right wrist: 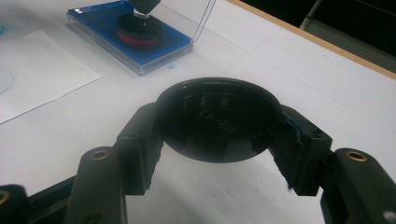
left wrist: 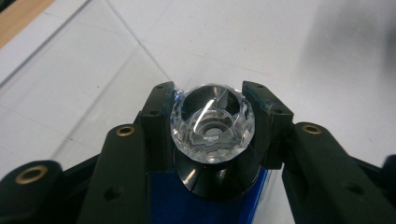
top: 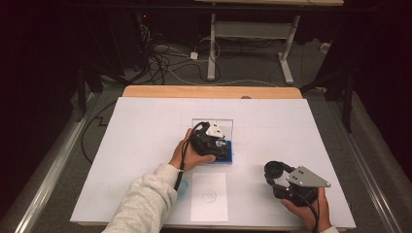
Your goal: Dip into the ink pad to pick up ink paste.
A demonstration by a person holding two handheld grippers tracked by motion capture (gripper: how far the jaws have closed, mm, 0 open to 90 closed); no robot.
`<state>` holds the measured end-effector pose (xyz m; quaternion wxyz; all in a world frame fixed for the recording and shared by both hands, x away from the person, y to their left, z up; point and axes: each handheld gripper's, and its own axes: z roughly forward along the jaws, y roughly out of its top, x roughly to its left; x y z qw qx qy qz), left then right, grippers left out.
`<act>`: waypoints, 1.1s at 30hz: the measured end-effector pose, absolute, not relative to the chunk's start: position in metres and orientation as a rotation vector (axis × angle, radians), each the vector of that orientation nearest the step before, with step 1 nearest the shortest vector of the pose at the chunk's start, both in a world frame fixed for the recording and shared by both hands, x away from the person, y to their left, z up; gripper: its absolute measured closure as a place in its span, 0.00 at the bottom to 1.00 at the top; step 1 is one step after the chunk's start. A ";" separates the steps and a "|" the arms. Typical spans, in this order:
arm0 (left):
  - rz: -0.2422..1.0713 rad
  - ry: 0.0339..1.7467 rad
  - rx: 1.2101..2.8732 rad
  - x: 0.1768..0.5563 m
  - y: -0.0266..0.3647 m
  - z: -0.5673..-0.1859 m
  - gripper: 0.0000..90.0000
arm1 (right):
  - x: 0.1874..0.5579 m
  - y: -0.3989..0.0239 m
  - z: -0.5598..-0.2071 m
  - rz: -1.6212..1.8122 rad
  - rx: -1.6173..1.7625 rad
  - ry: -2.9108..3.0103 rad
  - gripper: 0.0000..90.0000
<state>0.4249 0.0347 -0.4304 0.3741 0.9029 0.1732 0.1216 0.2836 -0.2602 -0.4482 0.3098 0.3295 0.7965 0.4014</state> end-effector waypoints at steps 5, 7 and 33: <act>0.326 0.444 2.310 0.423 0.034 -0.432 0.61 | 0.284 -0.259 -0.449 1.058 0.870 2.111 0.43; 0.324 0.442 2.310 0.423 0.036 -0.433 0.61 | 0.283 -0.259 -0.449 1.060 0.871 2.109 0.43; 0.385 0.422 2.350 0.421 0.030 -0.432 0.61 | 0.283 -0.258 -0.448 1.061 0.862 2.118 0.43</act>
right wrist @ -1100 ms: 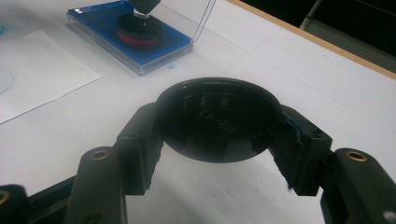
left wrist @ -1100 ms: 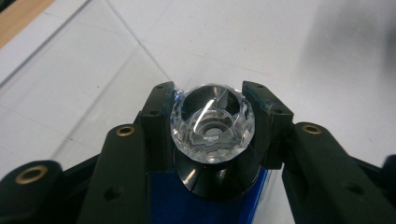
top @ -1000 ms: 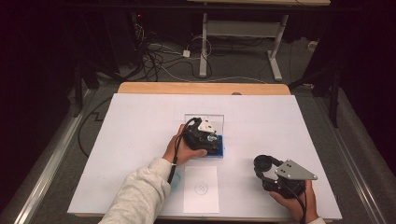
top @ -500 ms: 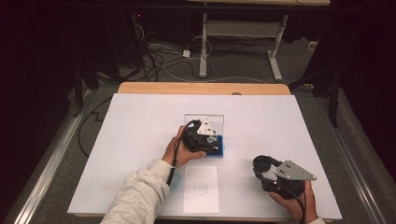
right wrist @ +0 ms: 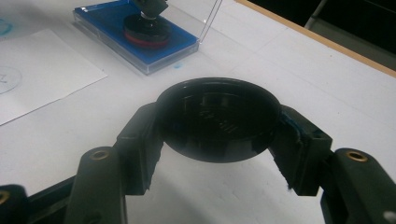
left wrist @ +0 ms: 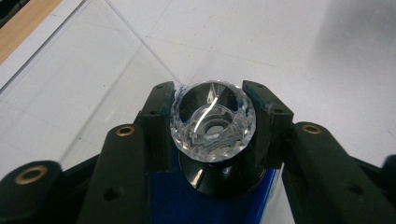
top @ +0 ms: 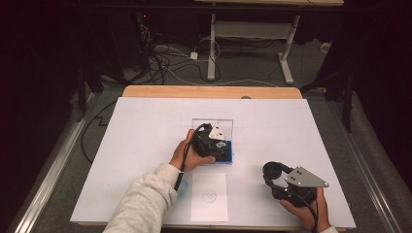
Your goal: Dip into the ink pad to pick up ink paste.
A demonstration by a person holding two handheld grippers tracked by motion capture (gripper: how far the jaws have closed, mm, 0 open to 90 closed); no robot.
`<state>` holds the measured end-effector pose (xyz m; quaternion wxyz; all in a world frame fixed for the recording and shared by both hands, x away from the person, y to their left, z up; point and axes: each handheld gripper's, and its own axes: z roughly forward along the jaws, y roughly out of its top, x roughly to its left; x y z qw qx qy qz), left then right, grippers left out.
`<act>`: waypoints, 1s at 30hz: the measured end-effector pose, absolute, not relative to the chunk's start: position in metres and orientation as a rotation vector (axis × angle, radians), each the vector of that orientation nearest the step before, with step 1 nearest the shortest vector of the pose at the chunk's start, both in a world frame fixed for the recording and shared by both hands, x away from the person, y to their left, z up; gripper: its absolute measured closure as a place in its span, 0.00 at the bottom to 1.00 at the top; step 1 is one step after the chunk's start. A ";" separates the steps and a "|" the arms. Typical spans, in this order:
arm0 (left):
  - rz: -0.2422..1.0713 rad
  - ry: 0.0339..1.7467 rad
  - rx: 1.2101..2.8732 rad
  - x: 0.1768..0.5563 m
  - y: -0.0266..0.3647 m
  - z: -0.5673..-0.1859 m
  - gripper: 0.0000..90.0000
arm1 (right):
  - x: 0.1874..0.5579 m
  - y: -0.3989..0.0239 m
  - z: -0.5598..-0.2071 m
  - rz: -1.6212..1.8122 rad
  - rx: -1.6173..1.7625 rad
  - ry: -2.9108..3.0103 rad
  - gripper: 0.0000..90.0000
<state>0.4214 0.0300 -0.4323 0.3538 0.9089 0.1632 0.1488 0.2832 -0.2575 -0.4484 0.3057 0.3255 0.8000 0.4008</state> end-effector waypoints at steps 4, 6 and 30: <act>0.394 0.424 2.357 0.419 0.031 -0.432 0.61 | 0.282 -0.258 -0.448 1.065 0.864 2.116 0.43; 0.391 0.425 2.346 0.419 0.032 -0.433 0.61 | 0.282 -0.258 -0.447 1.067 0.865 2.111 0.43; 0.390 0.420 2.343 0.420 0.035 -0.434 0.61 | 0.283 -0.255 -0.447 1.041 0.853 2.116 0.43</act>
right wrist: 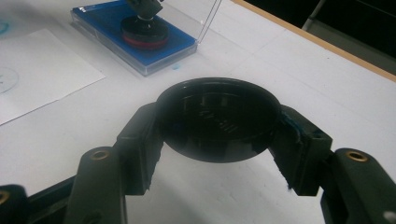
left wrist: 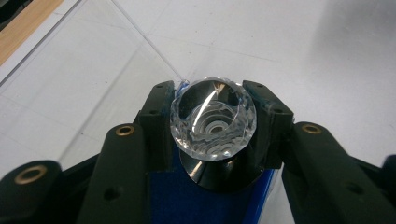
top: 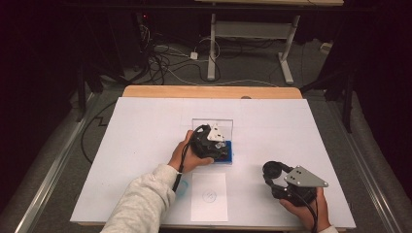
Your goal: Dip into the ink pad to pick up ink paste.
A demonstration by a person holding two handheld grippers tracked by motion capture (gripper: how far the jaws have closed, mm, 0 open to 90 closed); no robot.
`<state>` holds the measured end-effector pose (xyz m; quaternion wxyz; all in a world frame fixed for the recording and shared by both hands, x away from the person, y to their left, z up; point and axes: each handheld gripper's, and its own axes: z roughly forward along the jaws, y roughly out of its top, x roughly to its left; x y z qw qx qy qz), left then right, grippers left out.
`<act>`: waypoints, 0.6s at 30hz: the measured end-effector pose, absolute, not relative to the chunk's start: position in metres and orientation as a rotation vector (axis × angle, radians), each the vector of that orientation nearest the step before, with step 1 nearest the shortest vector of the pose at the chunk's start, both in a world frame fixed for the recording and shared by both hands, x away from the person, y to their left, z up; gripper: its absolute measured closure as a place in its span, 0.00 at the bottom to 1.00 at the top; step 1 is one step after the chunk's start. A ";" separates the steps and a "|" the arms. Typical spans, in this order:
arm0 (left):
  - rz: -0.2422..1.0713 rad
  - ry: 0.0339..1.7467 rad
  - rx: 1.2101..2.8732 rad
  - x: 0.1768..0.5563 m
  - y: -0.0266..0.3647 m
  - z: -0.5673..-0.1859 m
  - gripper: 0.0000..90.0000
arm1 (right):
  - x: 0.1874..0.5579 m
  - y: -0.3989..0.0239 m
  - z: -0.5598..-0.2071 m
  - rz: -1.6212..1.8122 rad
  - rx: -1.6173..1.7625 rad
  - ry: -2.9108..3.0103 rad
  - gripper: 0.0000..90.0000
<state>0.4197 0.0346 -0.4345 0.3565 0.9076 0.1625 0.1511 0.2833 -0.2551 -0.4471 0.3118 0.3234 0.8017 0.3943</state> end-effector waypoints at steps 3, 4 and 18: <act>0.395 0.419 2.345 0.419 0.034 -0.434 0.61 | 0.282 -0.253 -0.447 1.029 0.840 2.119 0.43; 0.398 0.416 2.349 0.419 0.034 -0.434 0.61 | 0.282 -0.253 -0.447 1.029 0.837 2.120 0.43; 0.426 0.419 2.362 0.417 0.031 -0.434 0.61 | 0.281 -0.260 -0.445 1.048 0.858 2.107 0.43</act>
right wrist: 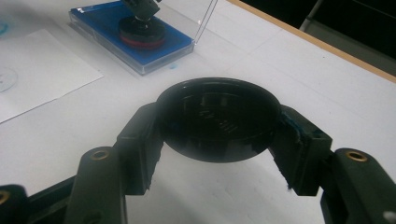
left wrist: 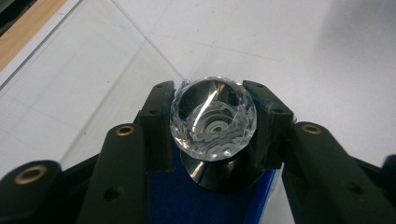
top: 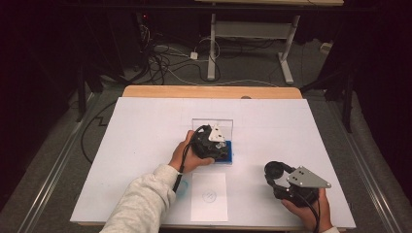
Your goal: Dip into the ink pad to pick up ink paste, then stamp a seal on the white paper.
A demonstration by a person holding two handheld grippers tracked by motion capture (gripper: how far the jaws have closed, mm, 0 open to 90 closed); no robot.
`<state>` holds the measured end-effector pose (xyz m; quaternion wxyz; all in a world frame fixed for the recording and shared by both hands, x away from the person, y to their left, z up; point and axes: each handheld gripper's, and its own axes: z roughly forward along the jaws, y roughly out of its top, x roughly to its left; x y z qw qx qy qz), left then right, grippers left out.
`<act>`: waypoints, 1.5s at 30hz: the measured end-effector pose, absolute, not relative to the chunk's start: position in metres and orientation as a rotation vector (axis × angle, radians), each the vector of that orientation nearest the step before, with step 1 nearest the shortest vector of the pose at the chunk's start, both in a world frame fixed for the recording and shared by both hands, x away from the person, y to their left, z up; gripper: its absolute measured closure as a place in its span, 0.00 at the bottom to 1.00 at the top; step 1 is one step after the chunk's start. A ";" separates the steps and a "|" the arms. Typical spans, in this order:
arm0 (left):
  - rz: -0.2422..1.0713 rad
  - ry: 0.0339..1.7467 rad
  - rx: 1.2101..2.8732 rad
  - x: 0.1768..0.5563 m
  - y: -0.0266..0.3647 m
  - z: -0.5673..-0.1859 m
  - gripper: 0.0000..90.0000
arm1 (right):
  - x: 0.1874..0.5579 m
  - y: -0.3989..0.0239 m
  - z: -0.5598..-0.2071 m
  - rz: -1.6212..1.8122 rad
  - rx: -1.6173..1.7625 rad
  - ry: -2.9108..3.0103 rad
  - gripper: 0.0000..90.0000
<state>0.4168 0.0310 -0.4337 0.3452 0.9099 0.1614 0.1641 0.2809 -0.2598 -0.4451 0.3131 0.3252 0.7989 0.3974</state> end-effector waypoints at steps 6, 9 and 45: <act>0.428 0.418 2.382 0.417 0.030 -0.432 0.61 | 0.281 -0.261 -0.446 1.048 0.859 2.110 0.43; 0.429 0.420 2.381 0.417 0.030 -0.432 0.61 | 0.281 -0.261 -0.446 1.045 0.856 2.109 0.43; 0.446 0.404 2.242 0.380 0.080 -0.382 0.61 | 0.278 -0.262 -0.448 1.028 0.864 2.108 0.43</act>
